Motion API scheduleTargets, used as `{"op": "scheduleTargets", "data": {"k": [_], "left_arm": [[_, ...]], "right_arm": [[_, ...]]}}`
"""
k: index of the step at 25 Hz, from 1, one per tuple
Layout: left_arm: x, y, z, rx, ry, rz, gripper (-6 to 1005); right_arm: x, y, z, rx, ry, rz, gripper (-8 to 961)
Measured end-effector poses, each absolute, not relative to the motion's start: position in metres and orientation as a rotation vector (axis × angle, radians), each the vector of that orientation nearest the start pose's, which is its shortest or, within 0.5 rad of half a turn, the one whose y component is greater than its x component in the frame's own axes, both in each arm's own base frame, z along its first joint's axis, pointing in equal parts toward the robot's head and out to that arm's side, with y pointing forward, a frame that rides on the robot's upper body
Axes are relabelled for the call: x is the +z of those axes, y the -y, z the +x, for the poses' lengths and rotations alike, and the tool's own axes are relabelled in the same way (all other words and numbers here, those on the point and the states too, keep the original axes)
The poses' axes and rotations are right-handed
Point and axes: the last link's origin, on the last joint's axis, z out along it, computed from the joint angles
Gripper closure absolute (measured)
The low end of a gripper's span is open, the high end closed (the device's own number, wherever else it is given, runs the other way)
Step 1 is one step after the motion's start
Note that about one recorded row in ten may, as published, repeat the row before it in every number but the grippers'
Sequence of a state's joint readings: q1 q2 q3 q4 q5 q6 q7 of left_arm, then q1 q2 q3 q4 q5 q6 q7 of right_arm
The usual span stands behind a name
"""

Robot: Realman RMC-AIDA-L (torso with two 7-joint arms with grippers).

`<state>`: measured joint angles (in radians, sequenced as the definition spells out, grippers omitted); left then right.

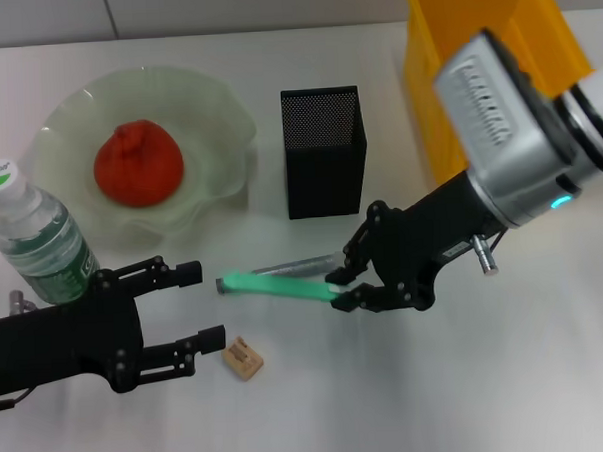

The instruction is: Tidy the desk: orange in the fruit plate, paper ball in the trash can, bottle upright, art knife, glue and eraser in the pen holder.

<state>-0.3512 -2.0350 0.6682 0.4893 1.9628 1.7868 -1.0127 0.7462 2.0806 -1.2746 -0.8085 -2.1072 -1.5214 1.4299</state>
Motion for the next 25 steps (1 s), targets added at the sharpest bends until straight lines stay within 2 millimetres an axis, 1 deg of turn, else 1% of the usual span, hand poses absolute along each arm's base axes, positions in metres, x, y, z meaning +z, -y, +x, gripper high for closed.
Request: {"op": "scheduleTargets", "data": {"k": [1, 2, 3, 4, 5, 6, 7, 8, 9, 10, 11, 12, 13, 16, 17, 18, 22, 25], "left_arm": [[-0.002, -0.244, -0.304, -0.902, 0.446, -2.771, 218], [-0.002, -0.245, -0.304, -0.904, 0.445, -2.770, 218], [-0.002, -0.245, -0.303, -0.906, 0.442, -2.769, 218], [-0.002, -0.246, -0.303, -0.909, 0.441, -2.767, 218], [-0.003, -0.246, -0.302, -0.917, 0.438, -2.765, 218], [-0.003, -0.246, -0.302, -0.917, 0.438, -2.765, 218], [-0.004, -0.246, -0.300, -0.924, 0.437, -2.764, 218], [-0.004, -0.246, -0.300, -0.924, 0.437, -2.764, 218], [-0.005, -0.246, -0.300, -0.926, 0.437, -2.765, 218], [-0.005, -0.247, -0.299, -0.929, 0.435, -2.765, 218], [-0.006, -0.247, -0.298, -0.932, 0.435, -2.766, 218], [-0.006, -0.247, -0.298, -0.934, 0.434, -2.767, 218], [-0.007, -0.248, -0.297, -0.938, 0.433, -2.768, 218], [-0.008, -0.248, -0.296, -0.944, 0.433, -2.767, 218], [-0.009, -0.249, -0.294, -0.951, 0.431, -2.766, 218], [-0.009, -0.249, -0.294, -0.951, 0.431, -2.766, 218], [-0.010, -0.251, -0.291, -0.965, 0.424, -2.758, 218], [-0.010, -0.252, -0.290, -0.974, 0.425, -2.749, 218]], "right_arm": [[-0.060, -0.344, 0.169, 0.062, 0.144, -3.239, 776], [-0.059, -0.341, 0.173, 0.165, 0.117, -3.216, 776], [-0.059, -0.341, 0.173, 0.165, 0.117, -3.216, 776], [-0.059, -0.339, 0.176, 0.217, 0.103, -3.205, 775], [-0.060, -0.335, 0.181, 0.315, 0.079, -3.177, 775], [-0.060, -0.335, 0.181, 0.315, 0.079, -3.177, 775], [-0.062, -0.332, 0.188, 0.411, 0.053, -3.139, 775], [-0.062, -0.332, 0.188, 0.411, 0.053, -3.139, 775], [-0.063, -0.329, 0.194, 0.493, 0.033, -3.100, 775], [-0.065, -0.328, 0.197, 0.537, 0.020, -3.076, 775], [-0.065, -0.328, 0.197, 0.537, 0.020, -3.076, 775], [-0.069, -0.325, 0.202, 0.610, -0.006, -3.032, 775], [-0.069, -0.325, 0.202, 0.610, -0.006, -3.032, 775], [-0.073, -0.322, 0.209, 0.706, -0.033, -2.955, 775], [-0.076, -0.320, 0.212, 0.768, -0.052, -2.907, 775], [-0.076, -0.320, 0.212, 0.768, -0.052, -2.907, 775], [-0.079, -0.314, 0.218, 0.883, -0.095, -2.795, 775], [-0.080, -0.312, 0.222, 0.918, -0.118, -2.750, 775]]}}
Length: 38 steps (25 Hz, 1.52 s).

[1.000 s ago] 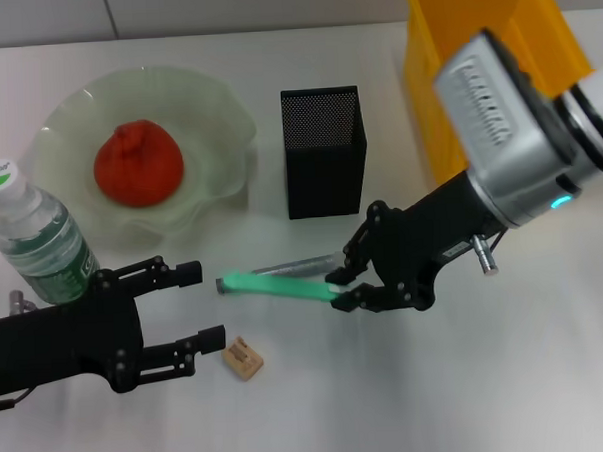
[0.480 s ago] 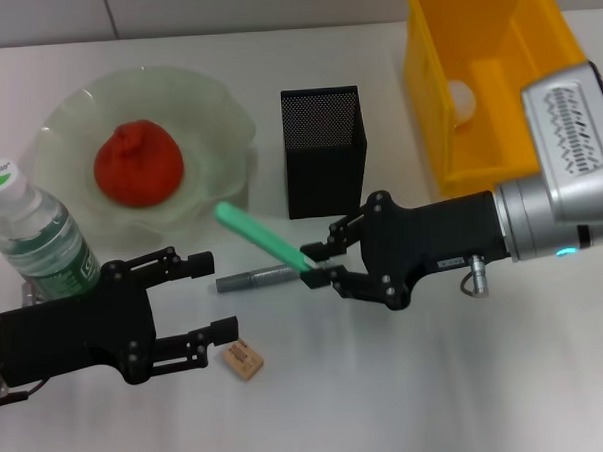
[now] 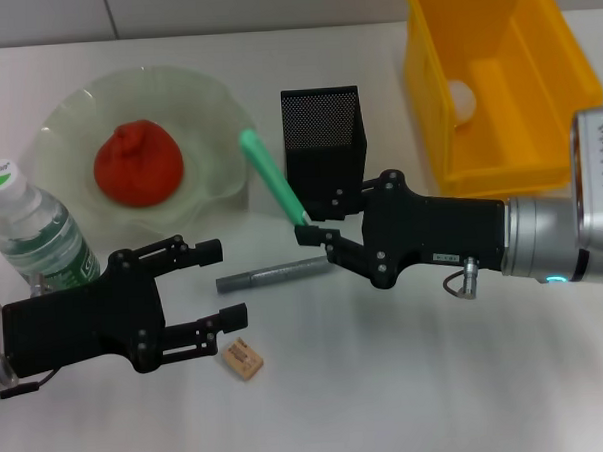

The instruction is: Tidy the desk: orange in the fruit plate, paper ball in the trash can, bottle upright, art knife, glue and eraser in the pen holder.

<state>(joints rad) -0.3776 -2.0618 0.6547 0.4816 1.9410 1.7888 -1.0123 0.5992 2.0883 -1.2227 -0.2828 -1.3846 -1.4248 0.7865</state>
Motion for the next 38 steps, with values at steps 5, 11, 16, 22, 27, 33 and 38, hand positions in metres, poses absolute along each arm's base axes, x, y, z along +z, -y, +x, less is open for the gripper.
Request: {"op": "scheduleTargets", "data": {"k": [5, 11, 16, 22, 27, 33, 38], "left_arm": [[-0.010, -0.252, -0.290, -0.977, 0.426, -2.746, 218], [-0.011, -0.251, -0.291, -0.977, 0.430, -2.745, 218], [-0.011, -0.251, -0.292, -0.972, 0.433, -2.741, 218], [-0.011, -0.250, -0.293, -0.964, 0.432, -2.730, 218], [-0.011, -0.250, -0.295, -0.964, 0.438, -2.721, 218], [-0.011, -0.250, -0.296, -0.958, 0.444, -2.717, 218], [-0.011, -0.250, -0.297, -0.952, 0.448, -2.713, 218]], "right_arm": [[-0.082, -0.305, 0.226, 0.974, -0.163, -2.700, 775], [-0.080, -0.299, 0.226, 1.041, -0.200, -2.680, 775], [-0.078, -0.298, 0.229, 1.075, -0.264, -2.626, 775], [-0.077, -0.301, 0.226, 1.082, -0.243, -2.620, 775], [-0.076, -0.303, 0.224, 1.085, -0.227, -2.614, 776], [-0.075, -0.303, 0.224, 1.068, -0.146, -2.604, 776], [-0.072, -0.304, 0.222, 1.035, 0.035, -2.557, 776]]}}
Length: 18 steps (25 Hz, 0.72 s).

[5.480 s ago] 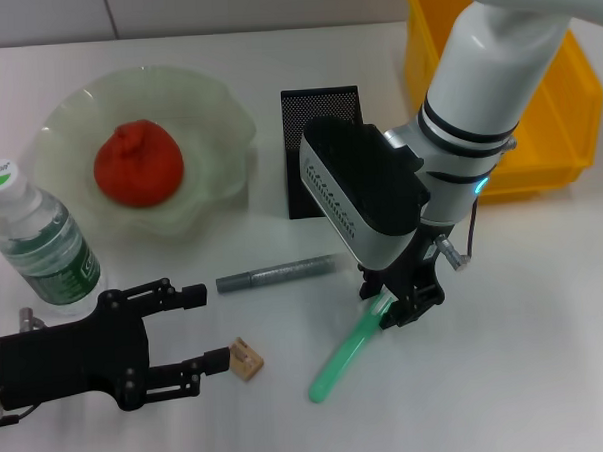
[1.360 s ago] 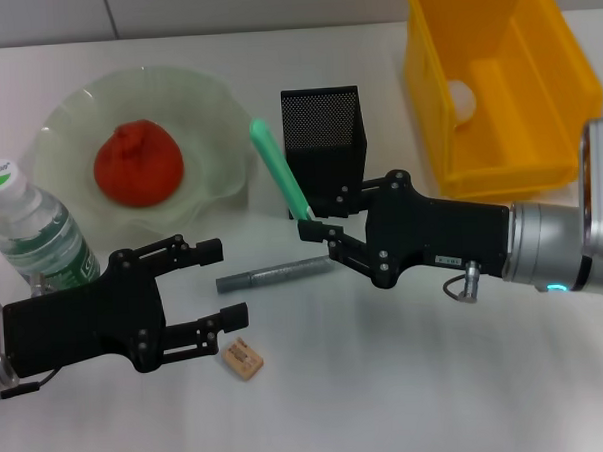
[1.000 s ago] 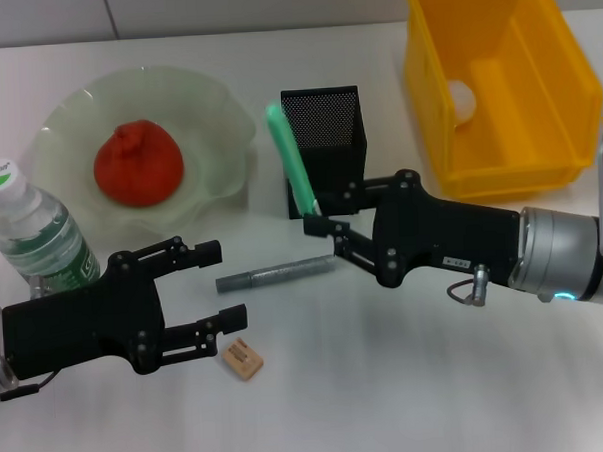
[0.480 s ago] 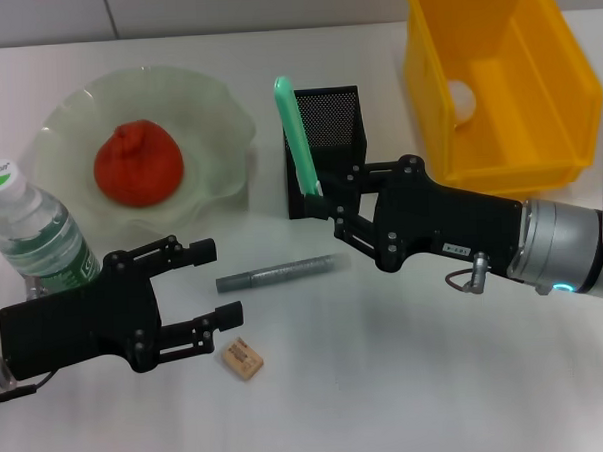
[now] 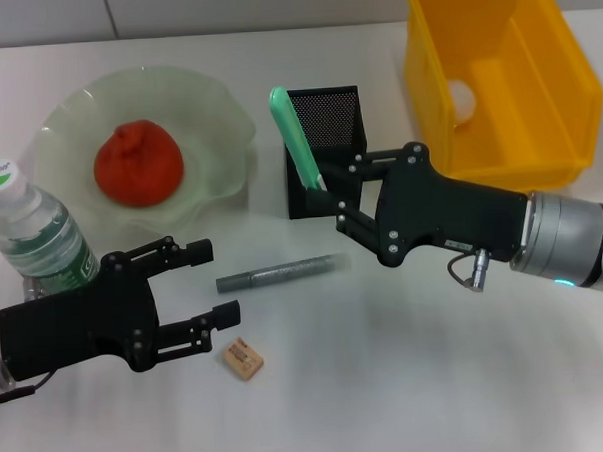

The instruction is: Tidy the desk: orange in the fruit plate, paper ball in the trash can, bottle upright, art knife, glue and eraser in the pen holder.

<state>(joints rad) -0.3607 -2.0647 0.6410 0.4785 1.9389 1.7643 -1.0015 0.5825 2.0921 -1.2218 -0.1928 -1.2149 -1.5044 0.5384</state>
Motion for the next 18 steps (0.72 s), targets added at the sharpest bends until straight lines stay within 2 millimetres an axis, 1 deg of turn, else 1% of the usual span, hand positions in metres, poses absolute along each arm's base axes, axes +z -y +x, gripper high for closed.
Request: {"op": "scheduleTargets", "data": {"k": [3, 4, 5, 6, 7, 8, 9, 10, 11, 12, 13, 14, 15, 18], "left_arm": [[-0.011, -0.250, -0.298, -0.942, 0.453, -2.707, 218], [-0.011, -0.250, -0.299, -0.939, 0.455, -2.705, 218], [-0.011, -0.250, -0.299, -0.937, 0.456, -2.704, 218], [-0.011, -0.250, -0.299, -0.937, 0.458, -2.704, 218], [-0.011, -0.250, -0.299, -0.937, 0.458, -2.704, 218], [-0.011, -0.250, -0.299, -0.937, 0.458, -2.704, 218], [-0.011, -0.250, -0.299, -0.937, 0.458, -2.704, 218], [-0.011, -0.250, -0.299, -0.937, 0.458, -2.704, 218], [-0.012, -0.250, -0.299, -0.938, 0.460, -2.703, 218], [-0.012, -0.249, -0.299, -0.941, 0.466, -2.702, 218], [-0.012, -0.249, -0.299, -0.941, 0.466, -2.702, 218], [-0.012, -0.249, -0.299, -0.941, 0.466, -2.702, 218], [-0.012, -0.249, -0.299, -0.941, 0.466, -2.702, 218], [-0.011, -0.250, -0.300, -0.945, 0.470, -2.694, 218]], "right_arm": [[-0.069, -0.308, 0.220, 1.010, 0.152, -2.527, 776], [-0.065, -0.311, 0.217, 0.986, 0.254, -2.496, 776], [-0.065, -0.311, 0.217, 0.986, 0.254, -2.496, 776], [-0.063, -0.313, 0.216, 0.961, 0.331, -2.468, 776], [-0.063, -0.313, 0.216, 0.961, 0.331, -2.468, 776], [-0.062, -0.315, 0.215, 0.943, 0.376, -2.451, 776], [-0.061, -0.316, 0.215, 0.909, 0.469, -2.414, 776], [-0.061, -0.316, 0.215, 0.909, 0.469, -2.414, 776], [-0.061, -0.316, 0.215, 0.879, 0.549, -2.374, 776], [-0.060, -0.317, 0.214, 0.865, 0.587, -2.349, 776], [-0.060, -0.317, 0.214, 0.865, 0.587, -2.349, 776], [-0.058, -0.318, 0.214, 0.838, 0.662, -2.295, 775], [-0.058, -0.318, 0.214, 0.838, 0.662, -2.295, 775], [-0.057, -0.318, 0.214, 0.781, 0.790, -2.206, 775]]}}
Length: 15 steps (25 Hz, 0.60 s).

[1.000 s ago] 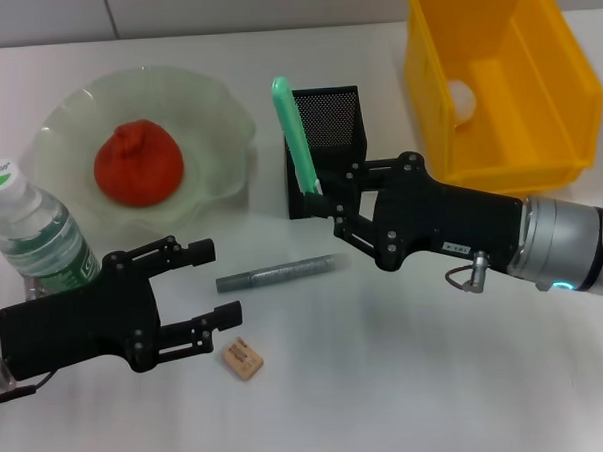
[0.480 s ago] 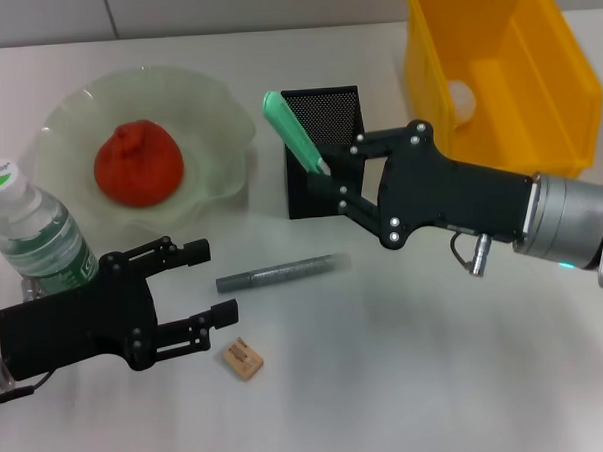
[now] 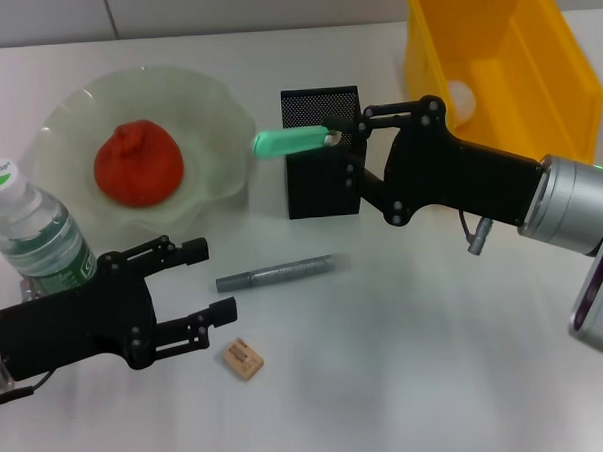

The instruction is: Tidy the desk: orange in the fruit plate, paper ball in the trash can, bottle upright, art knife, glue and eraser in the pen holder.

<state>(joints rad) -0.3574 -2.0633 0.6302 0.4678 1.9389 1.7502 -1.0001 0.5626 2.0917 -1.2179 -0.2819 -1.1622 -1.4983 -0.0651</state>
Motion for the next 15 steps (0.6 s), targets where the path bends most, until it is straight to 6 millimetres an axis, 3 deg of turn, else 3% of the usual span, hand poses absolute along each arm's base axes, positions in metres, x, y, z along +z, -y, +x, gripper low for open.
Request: {"op": "scheduleTargets", "data": {"k": [15], "left_arm": [[-0.0110, -0.2509, -0.3004, -0.947, 0.478, -2.675, 218]], "right_arm": [[-0.0543, -0.3191, 0.2172, 0.433, 1.338, -1.768, 776]]}}
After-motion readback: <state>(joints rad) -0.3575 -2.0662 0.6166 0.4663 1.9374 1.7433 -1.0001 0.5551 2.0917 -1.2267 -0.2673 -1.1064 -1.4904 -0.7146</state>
